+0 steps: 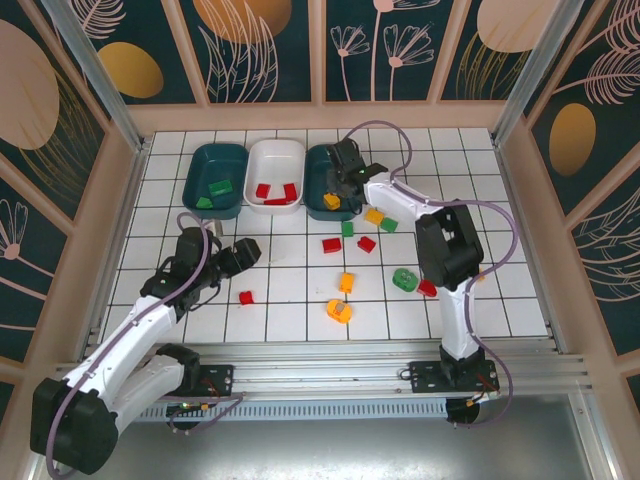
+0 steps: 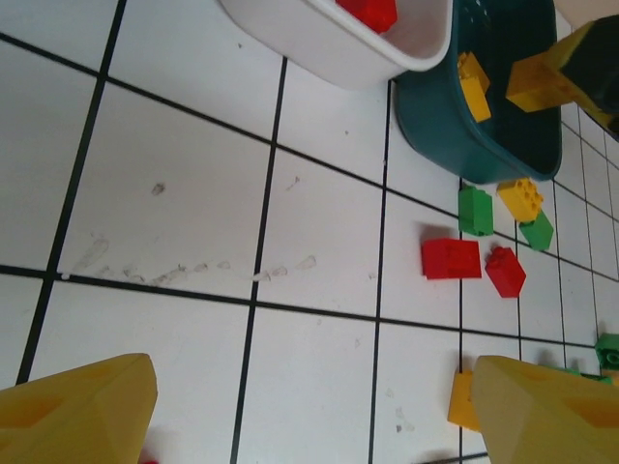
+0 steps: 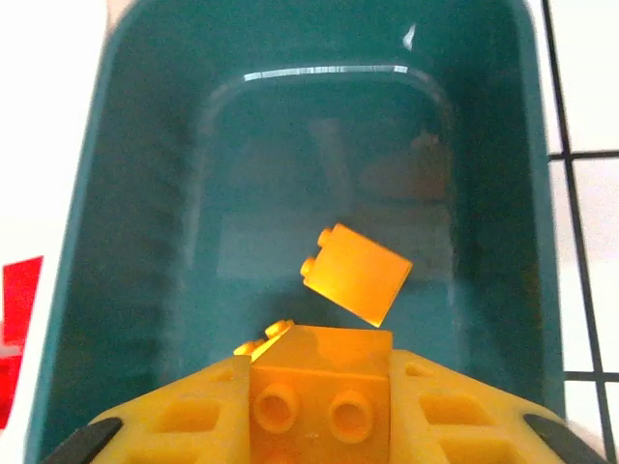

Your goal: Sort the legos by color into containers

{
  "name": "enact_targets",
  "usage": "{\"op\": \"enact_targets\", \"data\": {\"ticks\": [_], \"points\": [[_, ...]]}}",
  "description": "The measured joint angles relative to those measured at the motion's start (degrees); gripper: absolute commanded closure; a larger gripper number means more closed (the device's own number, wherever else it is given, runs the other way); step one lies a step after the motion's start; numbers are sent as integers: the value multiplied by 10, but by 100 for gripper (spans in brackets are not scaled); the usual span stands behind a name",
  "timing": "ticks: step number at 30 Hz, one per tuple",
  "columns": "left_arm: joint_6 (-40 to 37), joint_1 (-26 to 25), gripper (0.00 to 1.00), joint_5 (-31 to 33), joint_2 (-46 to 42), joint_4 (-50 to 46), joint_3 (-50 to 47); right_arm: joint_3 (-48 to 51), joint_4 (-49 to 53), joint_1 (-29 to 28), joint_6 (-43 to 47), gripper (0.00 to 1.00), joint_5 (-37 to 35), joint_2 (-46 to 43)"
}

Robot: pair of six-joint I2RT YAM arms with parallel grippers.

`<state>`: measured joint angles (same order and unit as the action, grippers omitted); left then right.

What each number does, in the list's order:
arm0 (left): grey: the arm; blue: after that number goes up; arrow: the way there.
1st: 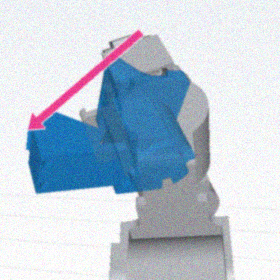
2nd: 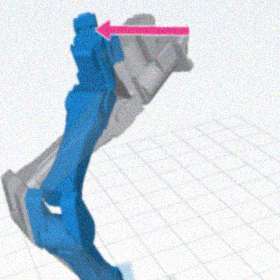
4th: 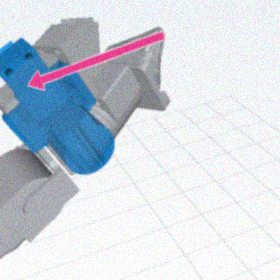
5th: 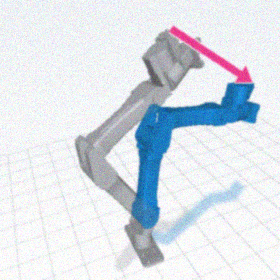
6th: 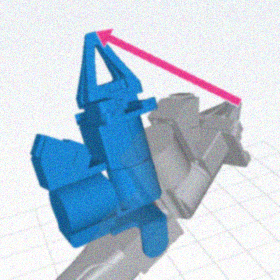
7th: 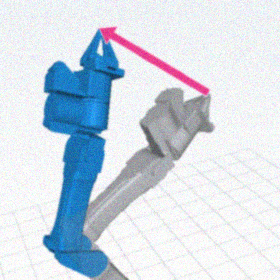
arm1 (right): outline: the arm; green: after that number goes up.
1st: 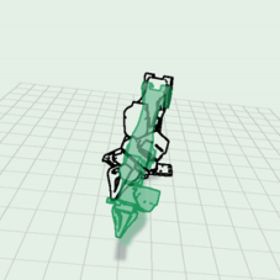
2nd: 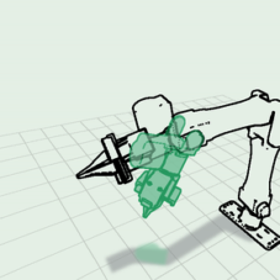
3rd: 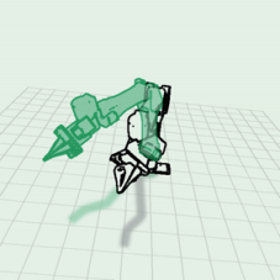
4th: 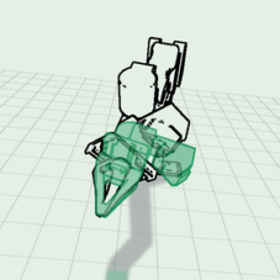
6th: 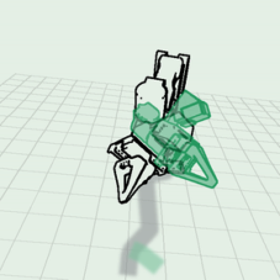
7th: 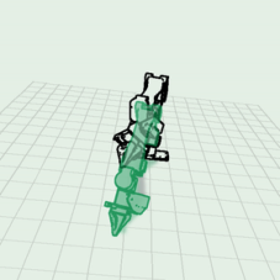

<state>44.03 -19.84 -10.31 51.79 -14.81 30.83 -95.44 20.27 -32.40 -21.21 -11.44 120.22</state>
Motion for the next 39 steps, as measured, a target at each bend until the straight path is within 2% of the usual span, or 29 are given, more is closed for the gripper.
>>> {"op": "enact_targets", "data": {"ticks": [5, 11, 15, 19, 25, 34, 39], "points": [[-5, -1, 17, -14, 1, -33, 0, -2, 11, 0, -4, 47, 2, 8], [-12, -23, 17, -10, 2, -71, 0, 43, -3, -2, -7, 46, 1, -36], [-7, -57, 19, 2, 2, -84, -2, 127, -22, -17, -19, 45, -7, -125], [7, -86, 20, 17, 3, -84, -22, 229, -52, -64, -41, 45, -10, -243], [26, -101, 22, 57, 13, -84, -59, 372, -90, -134, -93, 44, -9, -386], [43, -126, 27, 109, 71, -68, -83, 529, -111, -153, -166, 43, -13, -549], [42, -131, 38, 136, 108, -57, -82, 576, -120, -154, -184, 44, -22, -601]]}}
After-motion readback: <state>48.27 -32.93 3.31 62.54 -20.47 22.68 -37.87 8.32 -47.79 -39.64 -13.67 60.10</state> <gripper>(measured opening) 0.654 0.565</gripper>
